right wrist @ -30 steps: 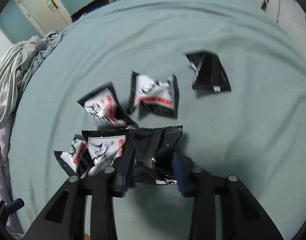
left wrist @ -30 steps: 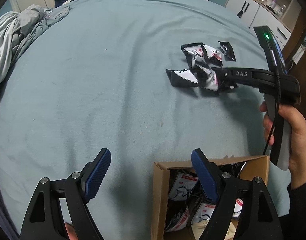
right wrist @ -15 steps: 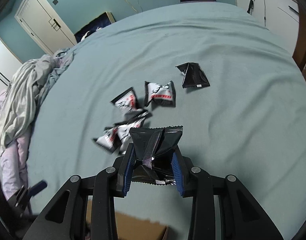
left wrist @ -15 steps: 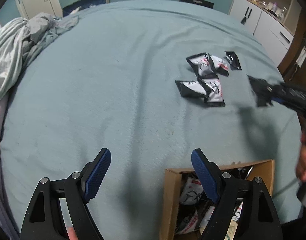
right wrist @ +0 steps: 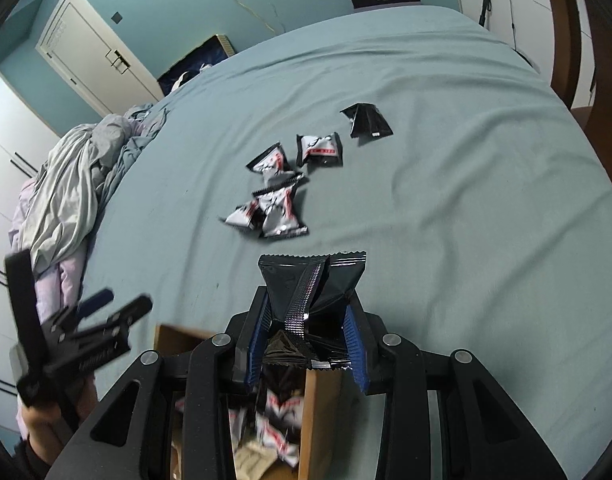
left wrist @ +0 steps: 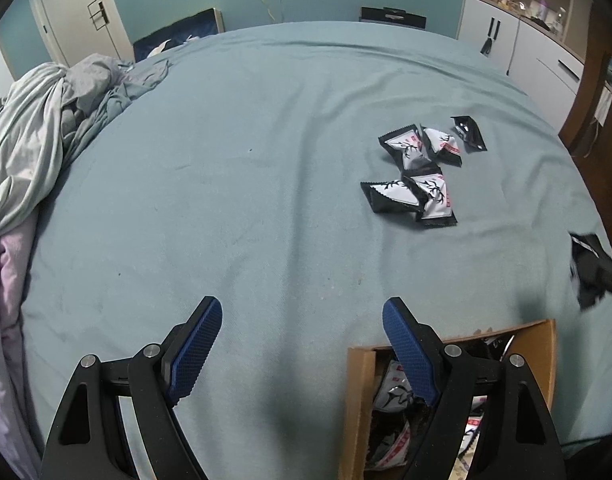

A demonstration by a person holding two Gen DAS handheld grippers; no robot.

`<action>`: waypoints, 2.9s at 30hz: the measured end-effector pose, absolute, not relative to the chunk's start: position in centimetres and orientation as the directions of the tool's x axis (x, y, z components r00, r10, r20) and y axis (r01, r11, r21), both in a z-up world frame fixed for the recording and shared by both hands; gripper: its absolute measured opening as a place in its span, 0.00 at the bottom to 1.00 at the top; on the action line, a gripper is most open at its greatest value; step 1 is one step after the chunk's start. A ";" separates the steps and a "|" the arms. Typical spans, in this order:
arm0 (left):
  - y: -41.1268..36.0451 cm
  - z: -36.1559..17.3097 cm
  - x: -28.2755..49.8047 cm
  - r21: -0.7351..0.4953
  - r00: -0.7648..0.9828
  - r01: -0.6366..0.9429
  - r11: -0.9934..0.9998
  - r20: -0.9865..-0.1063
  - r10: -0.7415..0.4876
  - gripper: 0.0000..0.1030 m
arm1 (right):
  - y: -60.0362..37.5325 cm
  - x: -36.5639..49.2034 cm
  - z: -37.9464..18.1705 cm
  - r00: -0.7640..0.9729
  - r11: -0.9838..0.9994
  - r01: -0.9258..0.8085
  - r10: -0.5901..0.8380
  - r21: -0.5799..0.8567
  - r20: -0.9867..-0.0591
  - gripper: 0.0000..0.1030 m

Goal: Organize snacks
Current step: 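Grasp a black packet with the right gripper and carry it over the box, then grasp a white packet with the left gripper while the right gripper holds its packet over the box, then open both grippers to drop the packets into the box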

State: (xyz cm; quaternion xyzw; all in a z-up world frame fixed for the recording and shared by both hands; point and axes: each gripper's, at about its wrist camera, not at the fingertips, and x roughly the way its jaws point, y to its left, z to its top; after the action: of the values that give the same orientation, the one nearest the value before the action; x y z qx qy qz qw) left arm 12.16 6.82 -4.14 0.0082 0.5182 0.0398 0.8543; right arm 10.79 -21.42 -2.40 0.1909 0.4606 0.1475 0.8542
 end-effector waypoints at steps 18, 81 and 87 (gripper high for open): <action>3.9 -4.7 17.1 0.006 0.344 0.017 1.000 -0.939 0.000 0.81 | -20.6 1.7 -1.8 0.530 0.847 -0.180 0.512 0.500 -0.676 0.32; 1.6 -2.3 4.6 -0.092 0.380 0.260 0.961 -0.905 -0.190 0.36 | -18.4 2.6 -2.8 0.506 0.898 -0.107 0.419 0.427 -0.754 0.32; 0.2 -3.0 3.6 -0.045 0.394 0.315 0.948 -0.902 -0.174 0.54 | -18.5 2.4 -2.7 0.504 0.895 -0.102 0.422 0.433 -0.753 0.32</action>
State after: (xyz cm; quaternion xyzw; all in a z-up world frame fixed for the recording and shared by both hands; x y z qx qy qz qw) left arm 3.62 0.17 -3.01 0.0665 0.5303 -0.1468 0.8323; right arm 2.35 -18.50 -2.69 0.1690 0.4734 0.1542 0.8506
